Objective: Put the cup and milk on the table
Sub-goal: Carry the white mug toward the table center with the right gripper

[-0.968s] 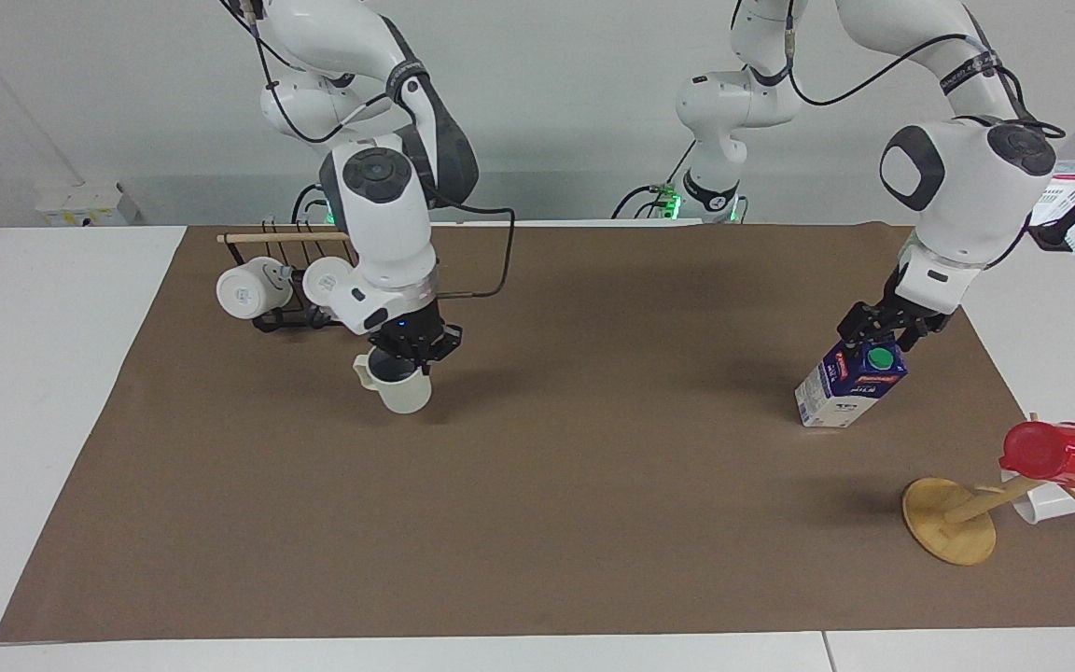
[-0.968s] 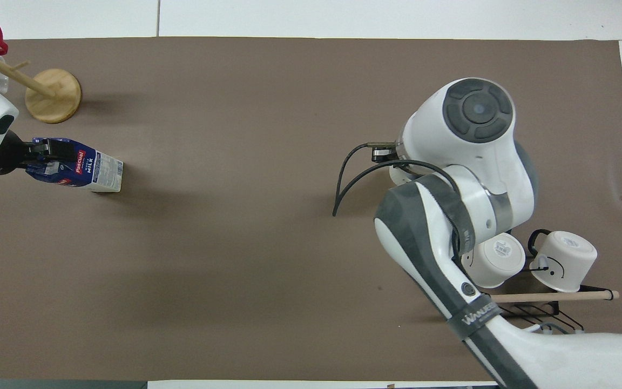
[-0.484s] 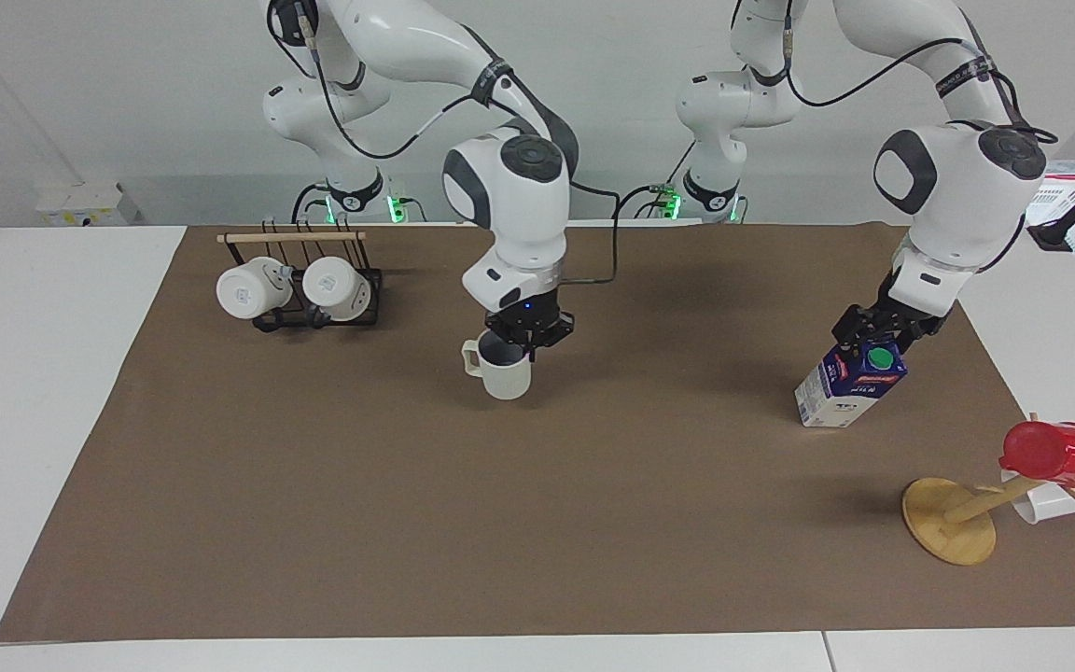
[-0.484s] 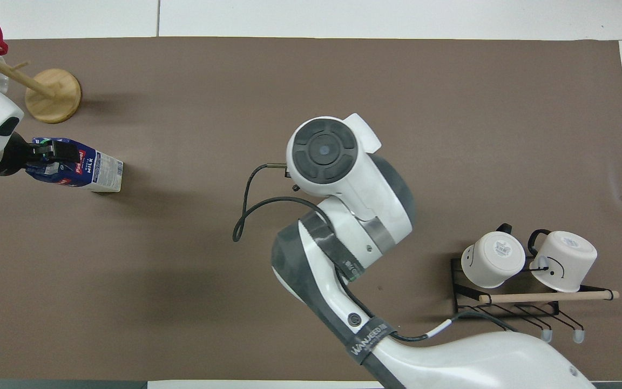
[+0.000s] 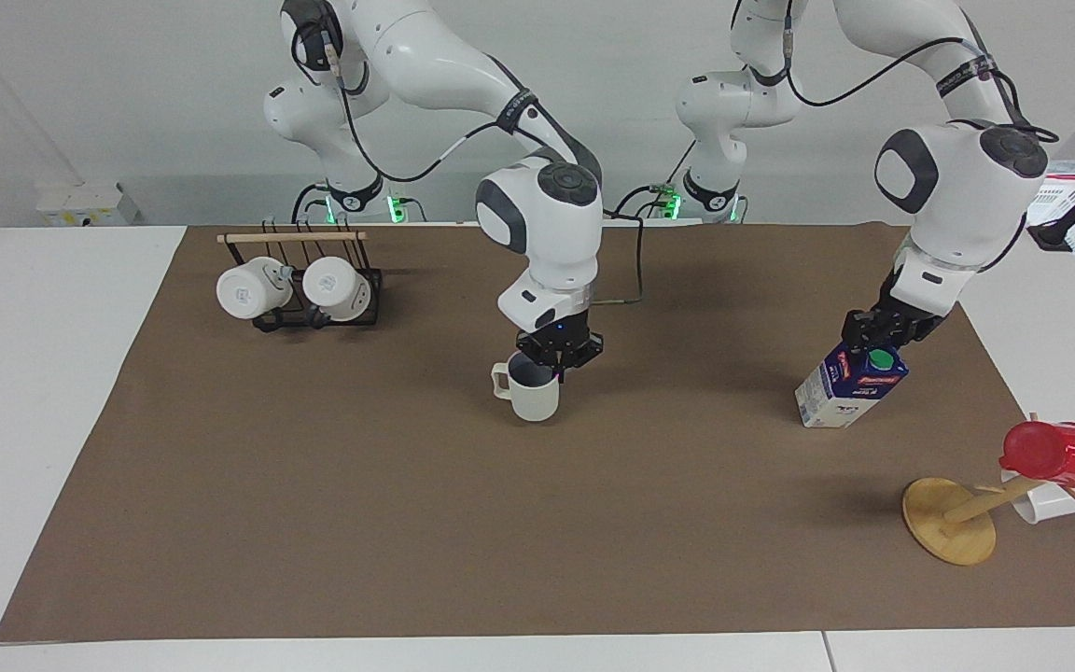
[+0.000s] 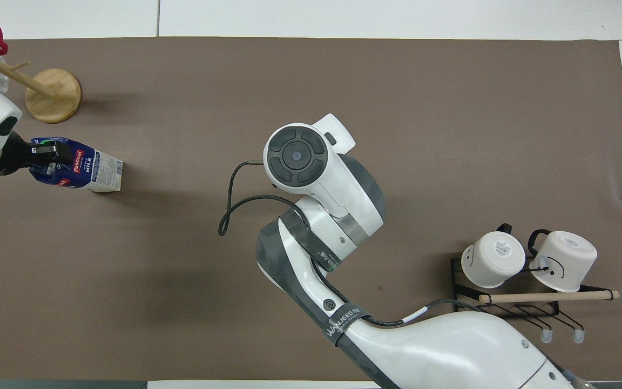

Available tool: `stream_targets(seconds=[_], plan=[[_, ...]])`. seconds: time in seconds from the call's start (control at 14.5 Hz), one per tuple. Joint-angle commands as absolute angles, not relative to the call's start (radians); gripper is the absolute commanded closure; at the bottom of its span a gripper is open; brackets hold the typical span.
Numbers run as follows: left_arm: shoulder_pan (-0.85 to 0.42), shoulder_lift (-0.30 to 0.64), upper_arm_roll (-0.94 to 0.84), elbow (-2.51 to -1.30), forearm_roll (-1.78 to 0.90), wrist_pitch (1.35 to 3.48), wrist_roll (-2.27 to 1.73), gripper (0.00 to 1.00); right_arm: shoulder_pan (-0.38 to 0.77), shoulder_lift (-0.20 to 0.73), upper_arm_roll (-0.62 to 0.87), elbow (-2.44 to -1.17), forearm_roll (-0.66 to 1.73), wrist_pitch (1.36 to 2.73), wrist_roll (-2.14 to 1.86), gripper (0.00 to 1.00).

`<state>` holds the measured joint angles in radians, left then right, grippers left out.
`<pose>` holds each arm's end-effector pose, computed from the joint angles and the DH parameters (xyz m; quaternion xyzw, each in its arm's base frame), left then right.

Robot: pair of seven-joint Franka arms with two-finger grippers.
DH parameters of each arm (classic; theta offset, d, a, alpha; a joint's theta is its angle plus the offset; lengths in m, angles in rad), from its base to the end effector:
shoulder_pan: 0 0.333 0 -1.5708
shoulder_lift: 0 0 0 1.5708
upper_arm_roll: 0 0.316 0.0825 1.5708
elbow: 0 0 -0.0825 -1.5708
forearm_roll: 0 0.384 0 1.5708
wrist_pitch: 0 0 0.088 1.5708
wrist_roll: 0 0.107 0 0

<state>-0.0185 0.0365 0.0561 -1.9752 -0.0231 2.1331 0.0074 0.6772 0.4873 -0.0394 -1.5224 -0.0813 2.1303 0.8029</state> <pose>0.5764 0.0204 0.4610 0.9979 0.0205 0.0609 0.0077 0.5650 0.4196 0.3899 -0.9954 0.0600 -0.0748 0.0061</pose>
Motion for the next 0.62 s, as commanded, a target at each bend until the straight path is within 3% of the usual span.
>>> stream_targets(seconds=[0.0,0.48,0.55], plan=[[-0.017,0.029,0.06,-1.985,-0.017,2.154,0.0,1.0,0.704,0.506,-0.035,-1.538,-0.106,2.161,0.813,1.0],[-0.043,0.048,0.054,-1.85,-0.017,2.019,-0.063,1.0,0.712,0.492,-0.035,-1.597,-0.138,2.187,0.827,1.0],[-0.055,0.048,0.054,-1.833,-0.017,2.002,-0.083,1.0,0.712,0.492,-0.035,-1.598,-0.138,2.189,0.831,0.73]])
